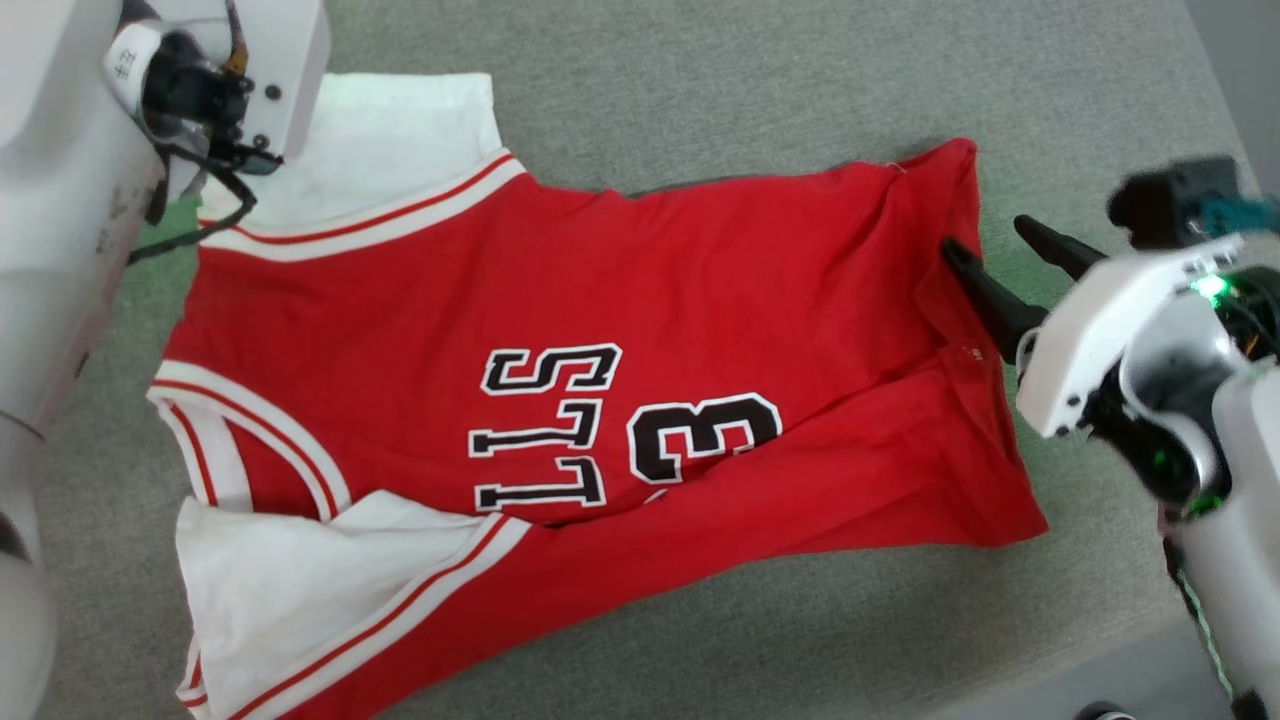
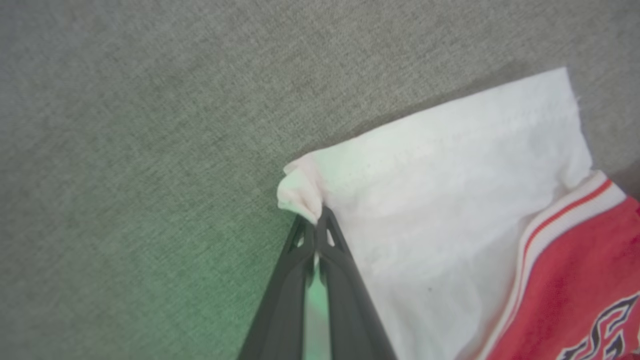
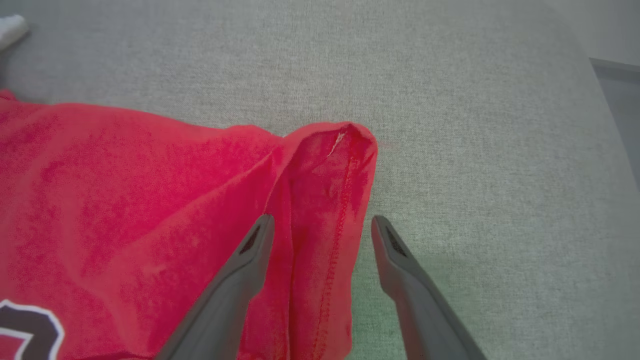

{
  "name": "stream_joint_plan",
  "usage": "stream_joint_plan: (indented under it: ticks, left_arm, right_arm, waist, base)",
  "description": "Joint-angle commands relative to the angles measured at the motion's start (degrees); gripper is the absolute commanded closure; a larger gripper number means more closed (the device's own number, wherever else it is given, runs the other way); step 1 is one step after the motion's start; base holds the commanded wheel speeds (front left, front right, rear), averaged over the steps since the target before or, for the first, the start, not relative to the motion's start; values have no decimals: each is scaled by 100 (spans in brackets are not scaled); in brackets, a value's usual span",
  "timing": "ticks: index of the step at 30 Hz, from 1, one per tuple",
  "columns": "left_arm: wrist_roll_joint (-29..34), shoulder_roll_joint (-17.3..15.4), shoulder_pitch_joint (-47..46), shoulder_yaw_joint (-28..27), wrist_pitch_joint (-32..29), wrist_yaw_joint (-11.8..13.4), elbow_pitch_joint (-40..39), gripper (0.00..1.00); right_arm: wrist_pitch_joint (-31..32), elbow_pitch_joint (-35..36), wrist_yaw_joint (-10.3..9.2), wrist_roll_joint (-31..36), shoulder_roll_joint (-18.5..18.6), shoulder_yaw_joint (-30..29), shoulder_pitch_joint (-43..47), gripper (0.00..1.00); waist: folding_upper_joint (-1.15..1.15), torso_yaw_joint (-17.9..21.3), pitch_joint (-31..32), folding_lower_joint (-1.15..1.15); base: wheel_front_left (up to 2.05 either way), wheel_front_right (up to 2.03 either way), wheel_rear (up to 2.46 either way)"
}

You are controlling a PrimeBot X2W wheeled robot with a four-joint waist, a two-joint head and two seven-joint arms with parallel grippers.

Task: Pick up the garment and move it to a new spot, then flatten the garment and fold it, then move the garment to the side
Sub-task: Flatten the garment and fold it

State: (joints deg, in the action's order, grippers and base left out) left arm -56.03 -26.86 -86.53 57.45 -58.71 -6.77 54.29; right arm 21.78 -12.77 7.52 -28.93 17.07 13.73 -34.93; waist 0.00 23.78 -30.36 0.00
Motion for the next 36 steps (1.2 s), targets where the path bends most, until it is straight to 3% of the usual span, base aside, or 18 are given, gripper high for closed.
stream_joint_plan:
  ticks: [1,8,21,22,23,27,36]
  left_arm:
    - [-37,54,140,68,11,-38,51,100]
    - [-68,121,30,122,90,-65,85,100]
    - [-184,203,-43,242,192,-60,156,100]
    - [-202,205,-40,258,198,-60,153,100]
    - [-220,209,-33,272,209,-60,149,100]
    - [-312,222,41,304,269,-61,135,100]
    - [-750,249,-61,128,616,-63,-118,100]
  right_arm:
    - [523,-128,-8,26,22,68,-249,0]
    - [2057,-923,-8,-252,-288,-34,-1311,0]
    - [3305,-2494,-9,306,-615,-109,-2507,0]
    - [3368,-2603,-9,343,-655,-124,-2559,13]
    - [3431,-2689,-9,364,-701,-123,-2599,100]
    - [3496,-2850,-9,445,-744,-71,-2695,100]
    - [2571,-2626,-9,272,-481,-78,-2762,100]
  waist:
    - [0,-40,-31,0]
    - [0,-166,-150,0]
    - [0,-277,-308,0]
    - [0,-283,-313,0]
    - [0,-291,-316,0]
    - [0,-336,-289,0]
    - [0,-623,69,0]
  base:
    - [0,0,0]
    - [0,0,0]
    - [0,0,0]
    - [0,0,0]
    - [0,0,0]
    - [0,0,0]
    - [0,0,0]
